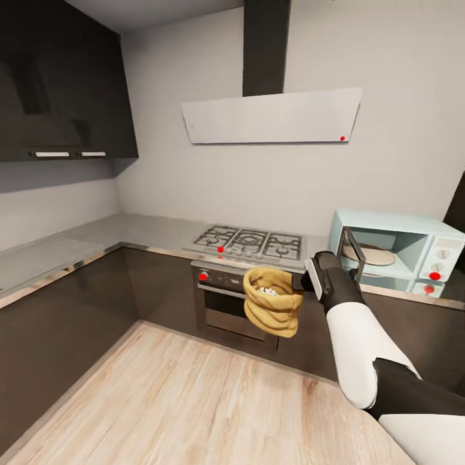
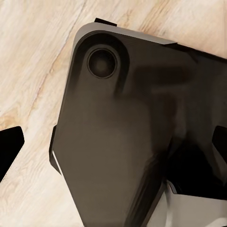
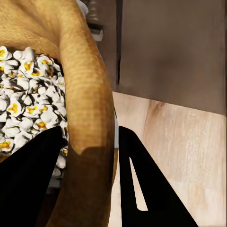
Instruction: In the kitchen, take the popcorn bag from the countertop, put it into the microwave, and heat it until the popcorn is cooked so the cooked popcorn ends up inside the bag.
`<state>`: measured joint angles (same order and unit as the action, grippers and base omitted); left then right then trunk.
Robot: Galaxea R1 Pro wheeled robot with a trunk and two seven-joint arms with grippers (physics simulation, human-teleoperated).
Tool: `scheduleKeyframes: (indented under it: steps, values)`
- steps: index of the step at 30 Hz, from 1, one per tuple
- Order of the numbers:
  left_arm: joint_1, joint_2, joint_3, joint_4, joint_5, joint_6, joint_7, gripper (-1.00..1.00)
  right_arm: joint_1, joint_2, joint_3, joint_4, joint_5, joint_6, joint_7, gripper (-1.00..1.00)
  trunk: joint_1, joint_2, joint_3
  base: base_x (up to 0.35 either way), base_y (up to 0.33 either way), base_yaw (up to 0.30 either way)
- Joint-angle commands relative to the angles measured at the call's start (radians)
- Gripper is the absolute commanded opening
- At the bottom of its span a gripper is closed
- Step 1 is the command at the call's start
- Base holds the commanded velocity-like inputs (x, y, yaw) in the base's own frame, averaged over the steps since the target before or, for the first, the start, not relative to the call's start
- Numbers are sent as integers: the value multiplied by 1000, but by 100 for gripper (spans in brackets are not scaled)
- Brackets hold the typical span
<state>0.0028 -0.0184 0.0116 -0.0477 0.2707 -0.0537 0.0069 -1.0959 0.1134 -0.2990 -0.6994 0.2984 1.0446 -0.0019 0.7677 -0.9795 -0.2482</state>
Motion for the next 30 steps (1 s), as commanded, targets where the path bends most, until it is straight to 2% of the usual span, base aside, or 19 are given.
scheduleKeyframes:
  steps: [1, 6, 18, 22, 30]
  values:
    - [0, 0, 1, -1, 4, -2, 1, 100, -1, 1, -5, -1, 1, 3, 0, -100, 0, -1, -1, 0, 0, -38]
    - [0, -1, 0, -1, 4, -2, 1, 100, -1, -10, -5, -1, 1, 3, 0, -100, 0, -1, -1, 0, 0, -8]
    - [0, 0, 2, -1, 5, -2, 1, 100, -1, -12, -5, 28, 0, 3, 1, -100, 0, -1, -1, -7, 0, -6]
    - [0, 0, 1, -1, 5, -2, 1, 100, -1, -22, -5, 28, 1, 3, 0, -100, 0, -1, -1, -2, 0, -198]
    - [0, -1, 0, -1, 4, -1, 1, 100, -1, -23, -5, 28, 1, 3, 0, -100, 0, -1, -1, -2, 0, -208]
